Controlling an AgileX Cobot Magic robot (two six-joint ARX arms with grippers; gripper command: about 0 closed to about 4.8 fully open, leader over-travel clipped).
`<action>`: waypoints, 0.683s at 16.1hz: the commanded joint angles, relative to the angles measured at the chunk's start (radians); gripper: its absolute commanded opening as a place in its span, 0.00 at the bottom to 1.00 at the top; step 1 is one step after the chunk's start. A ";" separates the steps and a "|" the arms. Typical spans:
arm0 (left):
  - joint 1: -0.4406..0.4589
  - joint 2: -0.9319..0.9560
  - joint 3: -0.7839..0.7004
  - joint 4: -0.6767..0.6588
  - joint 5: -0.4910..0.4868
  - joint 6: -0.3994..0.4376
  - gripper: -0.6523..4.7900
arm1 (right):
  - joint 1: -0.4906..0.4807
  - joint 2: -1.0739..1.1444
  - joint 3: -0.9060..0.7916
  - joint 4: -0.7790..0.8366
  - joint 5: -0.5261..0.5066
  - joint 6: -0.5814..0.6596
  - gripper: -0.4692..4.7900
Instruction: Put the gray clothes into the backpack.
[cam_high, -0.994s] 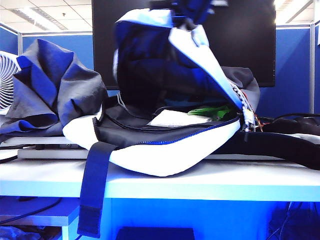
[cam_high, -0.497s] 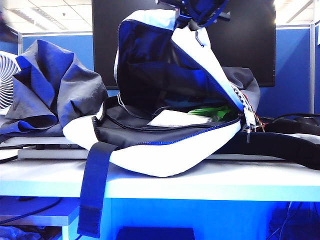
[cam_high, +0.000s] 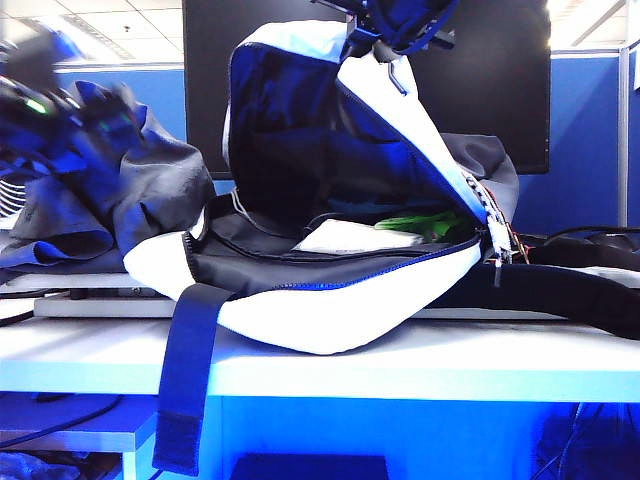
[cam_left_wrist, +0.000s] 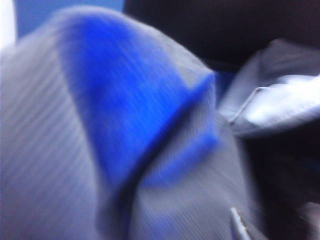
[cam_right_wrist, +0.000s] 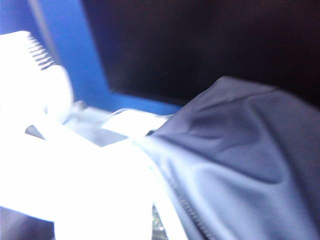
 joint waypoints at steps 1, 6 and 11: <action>0.011 0.150 0.132 0.015 -0.148 0.022 1.00 | 0.001 -0.016 0.013 0.007 -0.039 0.008 0.08; 0.009 0.434 0.399 -0.103 0.055 -0.006 1.00 | 0.001 -0.016 0.013 0.006 -0.044 0.008 0.08; 0.006 0.491 0.531 -0.322 0.396 -0.062 0.11 | 0.001 -0.016 0.013 -0.001 -0.043 0.007 0.08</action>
